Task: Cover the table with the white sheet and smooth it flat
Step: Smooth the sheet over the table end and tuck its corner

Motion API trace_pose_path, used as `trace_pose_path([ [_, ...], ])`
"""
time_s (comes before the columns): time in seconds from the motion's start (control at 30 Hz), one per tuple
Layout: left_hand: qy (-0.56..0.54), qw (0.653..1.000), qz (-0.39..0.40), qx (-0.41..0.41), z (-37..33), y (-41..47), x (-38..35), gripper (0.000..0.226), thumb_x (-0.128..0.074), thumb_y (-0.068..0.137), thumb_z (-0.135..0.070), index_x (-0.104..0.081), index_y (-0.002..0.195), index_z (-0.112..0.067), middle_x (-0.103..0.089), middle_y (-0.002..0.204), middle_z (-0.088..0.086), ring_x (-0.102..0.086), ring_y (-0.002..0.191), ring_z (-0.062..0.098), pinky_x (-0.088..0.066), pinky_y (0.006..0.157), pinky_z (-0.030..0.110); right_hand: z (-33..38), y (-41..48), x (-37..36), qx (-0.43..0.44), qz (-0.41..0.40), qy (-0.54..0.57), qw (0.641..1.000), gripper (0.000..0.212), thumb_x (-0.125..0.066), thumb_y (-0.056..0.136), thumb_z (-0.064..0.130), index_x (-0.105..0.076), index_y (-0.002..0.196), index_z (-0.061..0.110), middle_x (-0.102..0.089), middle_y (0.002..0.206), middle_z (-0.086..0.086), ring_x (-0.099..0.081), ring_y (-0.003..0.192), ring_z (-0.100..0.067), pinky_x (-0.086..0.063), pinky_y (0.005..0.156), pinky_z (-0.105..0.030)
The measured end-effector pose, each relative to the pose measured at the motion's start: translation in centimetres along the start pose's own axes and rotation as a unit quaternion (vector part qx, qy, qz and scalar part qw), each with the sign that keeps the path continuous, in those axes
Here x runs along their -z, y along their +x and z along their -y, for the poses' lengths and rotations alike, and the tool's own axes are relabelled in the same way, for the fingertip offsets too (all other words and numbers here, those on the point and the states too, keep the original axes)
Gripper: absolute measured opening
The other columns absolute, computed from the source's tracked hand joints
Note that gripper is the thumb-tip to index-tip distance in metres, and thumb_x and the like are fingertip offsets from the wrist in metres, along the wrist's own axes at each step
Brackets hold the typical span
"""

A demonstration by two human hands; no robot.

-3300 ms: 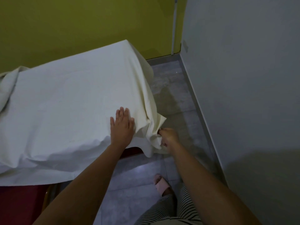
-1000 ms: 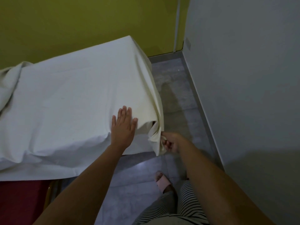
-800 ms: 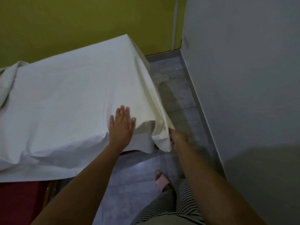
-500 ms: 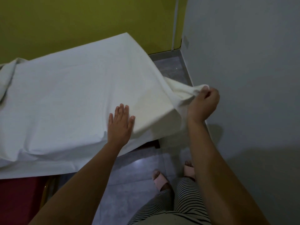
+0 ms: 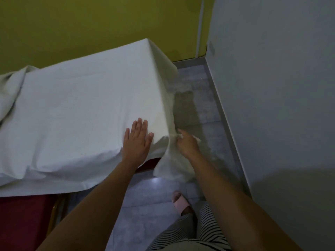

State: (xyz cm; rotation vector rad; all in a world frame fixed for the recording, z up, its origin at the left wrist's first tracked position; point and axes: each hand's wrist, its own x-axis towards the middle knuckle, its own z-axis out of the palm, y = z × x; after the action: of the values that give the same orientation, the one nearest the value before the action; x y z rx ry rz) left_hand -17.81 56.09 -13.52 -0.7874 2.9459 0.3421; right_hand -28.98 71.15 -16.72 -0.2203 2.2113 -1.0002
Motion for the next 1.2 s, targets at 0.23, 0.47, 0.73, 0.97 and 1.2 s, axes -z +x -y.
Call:
trace_pose_path([
  [0.23, -0.036, 0.999, 0.004, 0.017, -1.3, 0.3, 0.7, 0.057, -0.014, 0.101, -0.043, -0.009, 0.151, -0.017, -0.004, 0.160, 0.004, 0.002, 0.148, 0.017, 0.005, 0.117, 0.038, 1.0, -0.2, -1.3, 0.058, 0.028, -0.057, 0.996, 0.043, -0.042, 0.096, 0.023, -0.047, 0.139, 0.024, -0.054, 0.138, -0.006, -0.052, 0.122, -0.029, -0.044, 0.102, -0.038],
  [0.47, -0.044, 0.999, 0.004, 0.022, -2.6, 2.6, 1.7, 0.055, -0.016, 0.102, -0.039, -0.009, 0.151, -0.015, -0.003, 0.160, 0.006, 0.002, 0.148, 0.019, 0.003, 0.118, 0.041, 0.2, 1.3, 2.4, 0.032, 0.057, -0.164, 0.984, 0.051, -0.043, 0.095, 0.014, -0.034, 0.146, 0.014, -0.041, 0.148, -0.013, -0.043, 0.131, -0.032, -0.036, 0.107, -0.034],
  [0.73, -0.047, 0.999, 0.005, 0.008, -5.8, 7.4, 2.2, 0.058, -0.015, 0.102, -0.041, -0.004, 0.151, -0.013, 0.000, 0.160, 0.007, 0.003, 0.148, 0.021, 0.002, 0.118, 0.041, 1.7, 4.8, 6.4, 0.044, 0.073, -0.221, 0.972, 0.048, -0.037, 0.100, 0.026, -0.033, 0.146, 0.012, -0.032, 0.153, -0.013, -0.036, 0.136, -0.032, -0.032, 0.110, -0.038],
  [0.97, -0.016, 1.000, 0.002, 0.010, -9.1, 15.5, 2.6, 0.057, -0.014, 0.102, -0.040, -0.005, 0.151, -0.014, 0.000, 0.160, 0.008, 0.006, 0.148, 0.022, 0.001, 0.119, 0.043, 3.1, 11.8, 12.2, 0.045, 0.059, -0.258, 0.963, 0.040, -0.037, 0.100, 0.032, -0.054, 0.125, 0.006, -0.056, 0.130, -0.020, -0.054, 0.116, -0.035, -0.045, 0.095, -0.037],
  [1.2, 0.015, 0.999, 0.044, 0.021, -14.5, 25.7, 3.6, 0.057, -0.017, 0.102, -0.035, -0.001, 0.151, -0.011, 0.003, 0.160, 0.010, 0.006, 0.148, 0.024, 0.002, 0.119, 0.044, 6.5, 20.5, 18.7, 0.070, 0.073, -0.307, 0.946, 0.047, -0.037, 0.098, 0.040, -0.045, 0.136, 0.013, -0.049, 0.140, -0.015, -0.048, 0.124, -0.036, -0.041, 0.102, -0.040],
])
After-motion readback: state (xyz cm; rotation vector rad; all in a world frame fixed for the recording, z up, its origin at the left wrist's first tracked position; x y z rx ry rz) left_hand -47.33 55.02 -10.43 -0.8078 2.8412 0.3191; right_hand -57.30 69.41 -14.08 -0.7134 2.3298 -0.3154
